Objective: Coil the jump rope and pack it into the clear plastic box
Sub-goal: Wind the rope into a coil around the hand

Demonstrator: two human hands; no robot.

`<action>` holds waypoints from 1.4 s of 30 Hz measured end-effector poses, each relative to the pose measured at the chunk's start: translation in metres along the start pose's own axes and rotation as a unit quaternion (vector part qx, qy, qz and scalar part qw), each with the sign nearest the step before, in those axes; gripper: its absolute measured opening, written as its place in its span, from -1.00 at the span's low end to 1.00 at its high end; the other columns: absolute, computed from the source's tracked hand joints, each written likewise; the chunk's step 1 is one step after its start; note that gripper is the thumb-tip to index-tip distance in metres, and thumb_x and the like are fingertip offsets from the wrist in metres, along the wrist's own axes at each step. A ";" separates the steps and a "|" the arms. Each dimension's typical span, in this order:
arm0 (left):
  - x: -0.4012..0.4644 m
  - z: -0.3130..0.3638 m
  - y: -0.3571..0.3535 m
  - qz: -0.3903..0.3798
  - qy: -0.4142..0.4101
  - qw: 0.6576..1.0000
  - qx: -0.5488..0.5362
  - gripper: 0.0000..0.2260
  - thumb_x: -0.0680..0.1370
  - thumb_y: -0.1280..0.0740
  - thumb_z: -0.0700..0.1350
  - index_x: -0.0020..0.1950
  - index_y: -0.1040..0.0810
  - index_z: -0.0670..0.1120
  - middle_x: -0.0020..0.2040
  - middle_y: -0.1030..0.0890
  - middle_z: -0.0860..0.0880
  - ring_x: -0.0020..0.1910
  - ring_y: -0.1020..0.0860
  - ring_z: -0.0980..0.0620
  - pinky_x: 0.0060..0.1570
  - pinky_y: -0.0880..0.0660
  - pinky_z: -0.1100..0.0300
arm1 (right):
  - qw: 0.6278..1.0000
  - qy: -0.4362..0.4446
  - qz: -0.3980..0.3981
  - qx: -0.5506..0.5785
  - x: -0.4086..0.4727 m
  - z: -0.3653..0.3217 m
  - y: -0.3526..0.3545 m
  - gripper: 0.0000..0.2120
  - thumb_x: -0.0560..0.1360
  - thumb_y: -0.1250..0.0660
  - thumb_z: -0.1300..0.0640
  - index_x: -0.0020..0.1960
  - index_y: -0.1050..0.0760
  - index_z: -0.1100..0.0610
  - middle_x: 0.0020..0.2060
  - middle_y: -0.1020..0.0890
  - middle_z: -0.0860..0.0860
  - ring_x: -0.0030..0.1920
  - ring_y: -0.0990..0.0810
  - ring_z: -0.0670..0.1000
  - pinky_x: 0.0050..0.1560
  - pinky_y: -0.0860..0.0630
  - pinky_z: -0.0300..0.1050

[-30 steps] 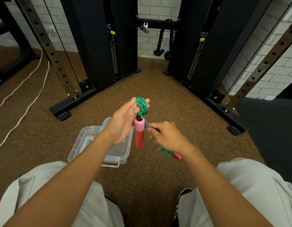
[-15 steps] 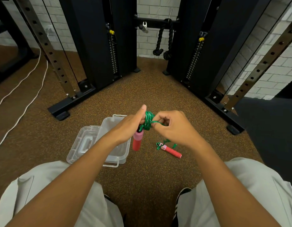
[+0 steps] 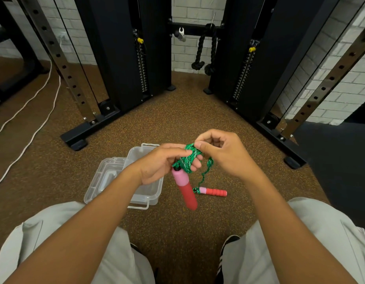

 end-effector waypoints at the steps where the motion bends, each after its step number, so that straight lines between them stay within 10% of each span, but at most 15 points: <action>1: -0.001 0.001 -0.001 -0.004 -0.003 1.000 -0.019 -0.70 0.54 -0.30 -0.13 0.16 -0.64 -0.27 -0.10 -0.71 -0.12 -0.09 -0.65 -0.01 0.07 -0.57 0.17 | 1.000 -0.003 0.004 0.012 0.000 0.001 0.000 -0.92 0.56 -0.44 0.20 0.00 -0.67 0.21 -0.18 -0.69 0.17 -0.23 -0.59 -0.03 -0.14 -0.58 -0.07; 11: -0.002 0.004 0.000 -0.020 -0.018 0.986 -0.166 -0.53 0.41 -0.50 -0.02 0.20 -0.65 -0.28 -0.03 -0.72 -0.16 -0.09 -0.67 -0.03 0.21 -0.54 0.03 | 0.998 -0.029 0.033 0.052 0.004 0.011 -0.004 -0.89 0.61 -0.35 0.25 0.04 -0.66 0.22 -0.20 -0.68 0.05 -0.21 -0.59 -0.13 -0.14 -0.55 -0.28; 17: -0.002 0.008 0.008 0.019 -0.025 0.978 -0.208 -0.65 0.51 -0.35 -0.01 0.12 -0.64 -0.27 -0.21 -0.69 -0.10 -0.25 -0.63 0.01 0.51 -0.07 -0.29 | 0.999 -0.027 0.011 0.030 0.003 0.016 -0.016 -0.81 0.56 -0.36 0.36 0.01 -0.61 0.09 -0.15 -0.64 0.04 -0.19 -0.56 -0.07 -0.15 -0.56 -0.09; 31: -0.011 0.024 0.018 0.074 -0.030 0.973 -0.214 -0.65 0.57 -0.19 -0.02 -0.17 -0.68 -0.19 -0.41 -0.56 -0.03 -0.41 -0.50 0.05 0.15 -0.50 -0.05 | 0.997 -0.021 0.078 0.011 0.005 0.023 -0.009 -0.83 0.65 -0.31 0.15 -0.07 -0.63 0.08 -0.26 -0.67 -0.04 -0.26 -0.59 -0.10 -0.22 -0.51 -0.19; 38: -0.010 0.025 0.021 0.080 -0.051 0.971 -0.218 -0.69 0.54 -0.22 -0.03 -0.03 -0.65 -0.22 -0.32 -0.61 -0.05 -0.34 -0.55 0.04 0.18 -0.47 -0.06 | 0.995 -0.047 0.079 0.024 0.004 0.029 -0.021 -0.69 0.71 -0.17 0.04 -0.14 -0.54 0.08 -0.37 -0.50 -0.10 -0.37 -0.44 -0.05 -0.30 -0.41 -0.07; 42: -0.009 0.027 0.033 0.124 -0.077 0.961 -0.235 -0.67 0.54 -0.24 -0.05 0.12 -0.59 -0.27 -0.23 -0.66 -0.08 -0.27 -0.59 0.03 0.27 -0.36 -0.09 | 0.993 -0.059 0.051 0.084 0.005 0.031 -0.023 -0.95 0.60 -0.38 0.15 -0.01 -0.52 0.03 -0.27 -0.54 -0.10 -0.43 -0.41 -0.15 -0.40 -0.36 -0.23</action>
Point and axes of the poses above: each hand's wrist, its own x-axis towards the middle knuckle, its own y-axis out of the back of the hand, z = x × y, the point moved 7 cm from there along x, towards the middle knuckle
